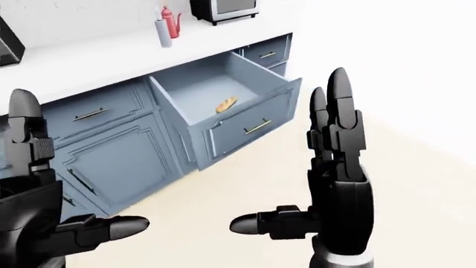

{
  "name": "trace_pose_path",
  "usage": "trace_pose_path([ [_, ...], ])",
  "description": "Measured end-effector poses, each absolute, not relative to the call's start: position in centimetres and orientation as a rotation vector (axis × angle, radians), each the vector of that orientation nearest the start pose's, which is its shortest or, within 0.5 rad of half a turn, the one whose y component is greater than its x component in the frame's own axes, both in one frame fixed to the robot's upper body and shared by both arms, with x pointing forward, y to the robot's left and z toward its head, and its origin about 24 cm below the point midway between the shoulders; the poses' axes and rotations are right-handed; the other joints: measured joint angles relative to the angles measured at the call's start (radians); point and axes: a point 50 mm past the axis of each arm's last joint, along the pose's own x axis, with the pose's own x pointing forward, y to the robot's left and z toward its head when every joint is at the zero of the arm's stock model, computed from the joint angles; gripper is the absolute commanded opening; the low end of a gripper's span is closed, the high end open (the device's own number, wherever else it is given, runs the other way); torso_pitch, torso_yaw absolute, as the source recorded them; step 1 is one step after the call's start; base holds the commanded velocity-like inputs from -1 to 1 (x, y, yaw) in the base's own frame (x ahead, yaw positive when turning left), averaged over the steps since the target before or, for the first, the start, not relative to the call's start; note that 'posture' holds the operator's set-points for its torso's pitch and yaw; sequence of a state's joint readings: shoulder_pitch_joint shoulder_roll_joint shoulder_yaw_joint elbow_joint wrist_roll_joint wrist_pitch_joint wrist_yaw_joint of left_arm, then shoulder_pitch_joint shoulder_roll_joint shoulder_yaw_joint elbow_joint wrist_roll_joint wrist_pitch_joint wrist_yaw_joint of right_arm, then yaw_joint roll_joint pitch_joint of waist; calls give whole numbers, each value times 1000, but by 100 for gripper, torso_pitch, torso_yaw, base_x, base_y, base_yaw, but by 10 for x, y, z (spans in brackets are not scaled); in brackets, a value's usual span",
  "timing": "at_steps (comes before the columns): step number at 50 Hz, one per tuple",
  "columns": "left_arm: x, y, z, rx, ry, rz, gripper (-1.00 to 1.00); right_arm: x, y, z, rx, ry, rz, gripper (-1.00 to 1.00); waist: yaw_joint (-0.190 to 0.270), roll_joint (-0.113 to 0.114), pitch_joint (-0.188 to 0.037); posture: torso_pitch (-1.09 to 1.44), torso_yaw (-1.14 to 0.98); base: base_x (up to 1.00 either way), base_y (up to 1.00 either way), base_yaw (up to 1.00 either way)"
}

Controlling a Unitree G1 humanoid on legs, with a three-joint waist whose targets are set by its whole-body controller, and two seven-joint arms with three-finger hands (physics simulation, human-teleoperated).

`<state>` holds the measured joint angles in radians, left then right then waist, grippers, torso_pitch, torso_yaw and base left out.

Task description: Close the right drawer.

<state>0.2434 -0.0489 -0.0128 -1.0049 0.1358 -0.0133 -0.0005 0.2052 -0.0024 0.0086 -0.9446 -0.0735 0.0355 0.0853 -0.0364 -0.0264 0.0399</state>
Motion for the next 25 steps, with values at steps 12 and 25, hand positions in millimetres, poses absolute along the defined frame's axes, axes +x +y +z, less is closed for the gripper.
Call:
trace_pose_path([
  [12,143,160,212,128,-801,149,100,161,-148,203,-103,-726,32,100,30,118,32,0,0,26,0,-77],
  [25,143,158,214,115,-810,145,100,160,-149,205,-99,-740,32,100,38,-3,-2,0,0,23,0,-70],
])
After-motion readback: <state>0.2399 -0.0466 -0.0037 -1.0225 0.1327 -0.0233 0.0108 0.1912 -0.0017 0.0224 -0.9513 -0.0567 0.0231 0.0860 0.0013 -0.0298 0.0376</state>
